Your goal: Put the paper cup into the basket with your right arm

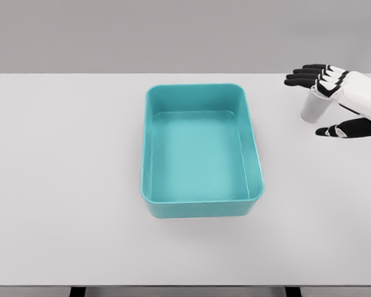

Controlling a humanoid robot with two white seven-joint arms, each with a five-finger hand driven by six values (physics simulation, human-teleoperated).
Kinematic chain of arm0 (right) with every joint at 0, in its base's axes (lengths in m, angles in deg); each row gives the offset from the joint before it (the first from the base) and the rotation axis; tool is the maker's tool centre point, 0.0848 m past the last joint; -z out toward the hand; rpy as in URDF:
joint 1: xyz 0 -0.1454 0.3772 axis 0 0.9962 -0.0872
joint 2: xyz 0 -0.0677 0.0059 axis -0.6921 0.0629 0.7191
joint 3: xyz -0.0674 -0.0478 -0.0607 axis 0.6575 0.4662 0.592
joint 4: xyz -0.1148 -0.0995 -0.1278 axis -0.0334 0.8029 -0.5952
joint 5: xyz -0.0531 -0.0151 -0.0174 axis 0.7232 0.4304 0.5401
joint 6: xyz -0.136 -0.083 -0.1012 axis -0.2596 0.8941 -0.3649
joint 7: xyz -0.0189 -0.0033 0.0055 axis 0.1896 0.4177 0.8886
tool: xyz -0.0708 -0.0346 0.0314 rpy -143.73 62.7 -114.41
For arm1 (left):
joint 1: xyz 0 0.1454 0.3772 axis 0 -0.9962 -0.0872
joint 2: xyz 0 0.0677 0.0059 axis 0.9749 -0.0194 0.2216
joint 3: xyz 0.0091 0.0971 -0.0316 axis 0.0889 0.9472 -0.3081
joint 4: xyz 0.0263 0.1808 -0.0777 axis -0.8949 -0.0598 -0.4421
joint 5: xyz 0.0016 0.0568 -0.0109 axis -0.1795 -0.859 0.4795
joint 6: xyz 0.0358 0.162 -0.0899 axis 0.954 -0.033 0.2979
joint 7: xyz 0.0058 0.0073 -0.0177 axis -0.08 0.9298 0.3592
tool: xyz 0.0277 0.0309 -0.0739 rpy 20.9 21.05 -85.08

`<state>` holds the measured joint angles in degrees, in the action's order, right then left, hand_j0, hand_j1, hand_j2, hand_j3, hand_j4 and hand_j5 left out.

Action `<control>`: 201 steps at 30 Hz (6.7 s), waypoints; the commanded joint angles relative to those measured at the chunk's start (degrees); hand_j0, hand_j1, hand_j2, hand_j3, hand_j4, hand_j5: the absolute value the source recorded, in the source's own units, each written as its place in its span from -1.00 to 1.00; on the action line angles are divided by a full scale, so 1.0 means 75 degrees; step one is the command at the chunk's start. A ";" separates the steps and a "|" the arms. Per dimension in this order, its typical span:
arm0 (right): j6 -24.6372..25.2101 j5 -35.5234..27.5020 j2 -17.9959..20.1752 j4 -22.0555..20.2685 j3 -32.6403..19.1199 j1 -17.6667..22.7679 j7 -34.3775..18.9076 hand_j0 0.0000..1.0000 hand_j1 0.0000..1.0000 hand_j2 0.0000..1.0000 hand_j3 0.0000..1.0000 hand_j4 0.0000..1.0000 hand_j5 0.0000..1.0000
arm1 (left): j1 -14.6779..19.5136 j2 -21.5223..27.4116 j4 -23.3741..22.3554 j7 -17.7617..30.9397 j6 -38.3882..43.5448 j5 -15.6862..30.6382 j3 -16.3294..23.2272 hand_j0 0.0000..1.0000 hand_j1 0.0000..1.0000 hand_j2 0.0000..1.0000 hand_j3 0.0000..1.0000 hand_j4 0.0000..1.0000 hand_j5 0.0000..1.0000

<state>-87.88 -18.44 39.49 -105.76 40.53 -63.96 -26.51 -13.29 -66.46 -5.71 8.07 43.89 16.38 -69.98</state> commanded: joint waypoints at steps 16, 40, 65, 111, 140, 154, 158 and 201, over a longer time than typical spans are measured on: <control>0.0008 -0.3796 -0.1684 0.2541 -0.1041 0.0000 -0.3322 1.00 1.00 1.00 1.00 1.00 1.00 | 0.0000 0.0000 -0.0001 0.0001 0.0001 0.0000 0.0001 1.00 1.00 1.00 1.00 1.00 1.00; 0.2518 -0.3515 -0.3993 0.6971 -0.1698 -0.1559 -0.3322 1.00 1.00 1.00 1.00 1.00 1.00 | 0.0000 0.0000 -0.0001 0.0001 0.0001 0.0000 0.0001 1.00 1.00 1.00 1.00 1.00 1.00; 0.2788 -0.3503 -0.4380 0.8471 -0.1628 -0.2156 -0.3322 1.00 1.00 1.00 1.00 1.00 1.00 | 0.0000 0.0000 -0.0001 0.0001 0.0001 0.0000 0.0001 1.00 1.00 1.00 1.00 1.00 1.00; 0.2788 -0.2800 -0.5013 0.9080 -0.1581 -0.2613 -0.3322 0.50 0.50 0.50 0.50 0.50 0.50 | 0.0000 0.0000 -0.0001 0.0001 0.0001 0.0000 0.0001 1.00 1.00 1.00 1.00 1.00 1.00; 0.2577 -0.2671 -0.4849 0.5976 -0.1804 -0.1863 -0.3322 0.14 0.14 0.14 0.14 0.14 0.14 | 0.0000 0.0000 -0.0001 0.0001 0.0001 0.0000 0.0001 1.00 1.00 1.00 1.00 1.00 1.00; 0.2636 -0.2578 -0.4954 0.3901 -0.1722 -0.1594 -0.3322 0.13 0.13 0.13 0.13 0.13 0.13 | 0.0000 0.0000 -0.0001 0.0001 0.0001 0.0000 0.0001 1.00 1.00 1.00 1.00 1.00 1.00; 0.2589 -0.2308 -0.5024 0.3644 -0.1464 -0.1605 -0.3322 0.14 0.14 0.14 0.14 0.14 0.14 | 0.0000 0.0000 -0.0001 0.0001 0.0001 0.0000 0.0001 1.00 1.00 1.00 1.00 1.00 1.00; 0.2565 0.0950 -0.4731 0.1159 0.1313 -0.2367 -0.3322 0.95 0.95 0.95 0.95 0.95 0.95 | 0.0000 0.0000 -0.0001 0.0001 0.0001 0.0000 0.0001 1.00 1.00 1.00 1.00 1.00 1.00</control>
<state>-68.78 -11.08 3.72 -96.70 50.19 -81.71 -51.45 -13.29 -66.46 -5.71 8.07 43.89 16.38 -69.99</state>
